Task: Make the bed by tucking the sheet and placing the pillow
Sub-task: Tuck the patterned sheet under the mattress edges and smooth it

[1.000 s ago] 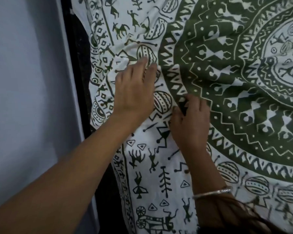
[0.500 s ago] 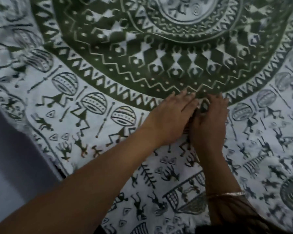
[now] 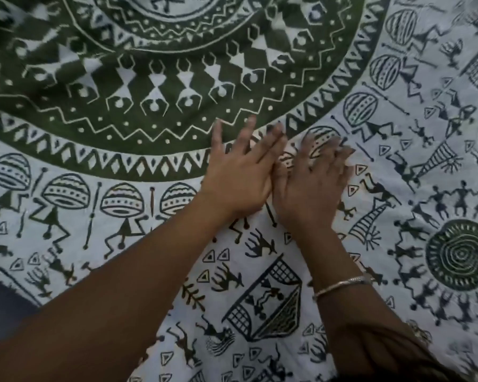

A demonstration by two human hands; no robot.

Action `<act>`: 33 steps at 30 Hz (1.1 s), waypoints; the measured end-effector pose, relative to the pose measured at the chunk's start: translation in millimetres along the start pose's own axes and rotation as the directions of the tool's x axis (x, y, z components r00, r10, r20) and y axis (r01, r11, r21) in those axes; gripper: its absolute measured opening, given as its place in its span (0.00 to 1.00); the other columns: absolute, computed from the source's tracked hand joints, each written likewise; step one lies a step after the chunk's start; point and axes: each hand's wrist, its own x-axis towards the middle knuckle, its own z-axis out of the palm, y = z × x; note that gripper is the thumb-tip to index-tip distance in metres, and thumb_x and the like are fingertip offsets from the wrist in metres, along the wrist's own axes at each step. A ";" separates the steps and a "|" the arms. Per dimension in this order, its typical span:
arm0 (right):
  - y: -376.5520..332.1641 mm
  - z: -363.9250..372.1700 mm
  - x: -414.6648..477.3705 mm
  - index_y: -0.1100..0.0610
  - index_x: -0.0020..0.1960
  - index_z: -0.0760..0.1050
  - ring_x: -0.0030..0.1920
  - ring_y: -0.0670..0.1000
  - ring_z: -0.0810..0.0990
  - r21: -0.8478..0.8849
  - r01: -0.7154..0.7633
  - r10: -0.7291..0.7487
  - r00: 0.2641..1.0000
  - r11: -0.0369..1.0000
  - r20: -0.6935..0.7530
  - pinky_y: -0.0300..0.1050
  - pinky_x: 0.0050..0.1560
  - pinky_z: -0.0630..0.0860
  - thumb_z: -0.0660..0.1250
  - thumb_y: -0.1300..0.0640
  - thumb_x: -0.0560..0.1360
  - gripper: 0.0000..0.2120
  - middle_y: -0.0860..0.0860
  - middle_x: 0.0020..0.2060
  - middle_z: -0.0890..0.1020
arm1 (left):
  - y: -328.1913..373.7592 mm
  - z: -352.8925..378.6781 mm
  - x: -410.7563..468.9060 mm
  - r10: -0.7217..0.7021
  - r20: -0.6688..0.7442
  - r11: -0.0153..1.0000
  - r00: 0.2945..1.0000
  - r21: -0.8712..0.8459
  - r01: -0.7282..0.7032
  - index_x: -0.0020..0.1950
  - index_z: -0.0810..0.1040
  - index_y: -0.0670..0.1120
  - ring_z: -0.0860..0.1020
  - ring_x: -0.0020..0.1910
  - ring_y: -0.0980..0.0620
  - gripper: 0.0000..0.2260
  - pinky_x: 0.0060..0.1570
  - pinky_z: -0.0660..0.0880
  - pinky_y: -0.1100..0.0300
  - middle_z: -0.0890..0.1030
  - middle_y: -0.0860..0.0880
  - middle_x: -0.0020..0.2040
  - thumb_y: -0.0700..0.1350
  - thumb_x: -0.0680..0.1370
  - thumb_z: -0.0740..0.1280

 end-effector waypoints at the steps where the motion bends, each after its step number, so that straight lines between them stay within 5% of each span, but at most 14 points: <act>1: -3.0 -1.0 5.3 0.55 0.78 0.48 0.75 0.64 0.43 0.009 0.090 -0.090 0.996 0.996 0.002 0.61 0.72 0.39 0.46 0.43 0.81 0.29 0.64 0.76 0.47 | 1.2 -2.8 0.9 -0.063 -0.015 0.998 0.998 -0.022 0.062 0.77 0.50 0.55 0.46 0.76 0.43 0.26 0.66 0.37 0.31 0.48 0.54 0.78 0.57 0.78 0.42; 4: 4.8 -9.4 21.6 0.53 0.77 0.51 0.76 0.61 0.44 0.040 0.169 -0.168 0.986 0.985 -0.024 0.61 0.72 0.40 0.48 0.45 0.81 0.27 0.59 0.77 0.49 | 11.8 -8.9 7.4 -0.128 -0.040 0.990 0.991 -0.068 0.126 0.77 0.52 0.53 0.46 0.76 0.42 0.26 0.67 0.38 0.34 0.50 0.51 0.78 0.55 0.79 0.47; 9: 11.9 -17.8 35.9 0.53 0.78 0.42 0.74 0.67 0.38 -0.018 -0.121 0.122 0.990 0.993 0.068 0.68 0.69 0.39 0.47 0.39 0.79 0.34 0.63 0.75 0.41 | -14.6 -12.5 23.9 0.025 -0.014 0.998 1.000 -0.052 -0.026 0.77 0.46 0.53 0.44 0.77 0.47 0.28 0.71 0.39 0.40 0.46 0.50 0.78 0.57 0.79 0.51; 12: -9.3 -13.6 42.3 0.56 0.77 0.40 0.72 0.72 0.36 -0.036 -0.078 0.080 0.995 0.996 0.068 0.69 0.68 0.37 0.47 0.38 0.78 0.36 0.69 0.73 0.40 | -39.9 -9.1 35.1 0.043 -0.024 0.999 0.999 0.018 -0.043 0.77 0.44 0.53 0.44 0.77 0.46 0.28 0.71 0.39 0.40 0.44 0.51 0.78 0.59 0.80 0.47; 18: -58.2 -4.2 58.1 0.47 0.76 0.37 0.73 0.69 0.36 -0.086 0.095 -0.090 0.994 0.992 0.066 0.71 0.66 0.34 0.44 0.37 0.76 0.33 0.63 0.75 0.39 | -85.5 -11.8 65.2 -0.204 -0.101 0.976 0.974 -0.100 0.194 0.76 0.48 0.57 0.46 0.76 0.42 0.29 0.70 0.40 0.39 0.48 0.49 0.78 0.63 0.76 0.47; 22: -77.3 -7.5 69.4 0.42 0.76 0.37 0.74 0.67 0.37 -0.092 -0.002 0.007 0.998 0.996 0.064 0.69 0.67 0.35 0.45 0.36 0.76 0.33 0.59 0.76 0.39 | -101.7 -18.9 75.0 -0.018 -0.076 0.998 0.997 -0.063 0.013 0.77 0.52 0.52 0.50 0.76 0.41 0.30 0.71 0.45 0.39 0.54 0.48 0.78 0.61 0.75 0.44; 25: -121.0 -8.5 81.9 0.46 0.77 0.41 0.73 0.70 0.38 -0.067 -0.153 0.156 0.987 0.986 0.045 0.71 0.68 0.37 0.45 0.36 0.77 0.32 0.65 0.75 0.41 | -166.4 -32.4 92.0 0.042 -0.057 0.998 0.998 -0.050 -0.045 0.77 0.52 0.54 0.50 0.76 0.41 0.30 0.71 0.47 0.40 0.52 0.50 0.78 0.63 0.77 0.48; 28: -190.2 -5.7 111.4 0.45 0.76 0.41 0.73 0.69 0.37 -0.045 -0.056 0.059 0.995 0.997 0.081 0.70 0.66 0.33 0.46 0.36 0.76 0.33 0.64 0.75 0.41 | -226.3 -44.9 107.4 -0.055 -0.050 0.997 0.997 -0.058 0.052 0.77 0.50 0.56 0.51 0.76 0.43 0.26 0.71 0.46 0.41 0.53 0.49 0.78 0.61 0.80 0.48; 33: -251.5 -8.0 154.7 0.47 0.77 0.45 0.75 0.60 0.38 0.058 0.076 -0.079 0.996 0.995 0.044 0.65 0.69 0.33 0.46 0.40 0.77 0.31 0.56 0.77 0.43 | -270.8 -66.4 127.2 -0.046 -0.145 0.981 0.988 -0.193 0.018 0.72 0.67 0.50 0.63 0.72 0.44 0.22 0.68 0.58 0.44 0.65 0.42 0.73 0.51 0.78 0.53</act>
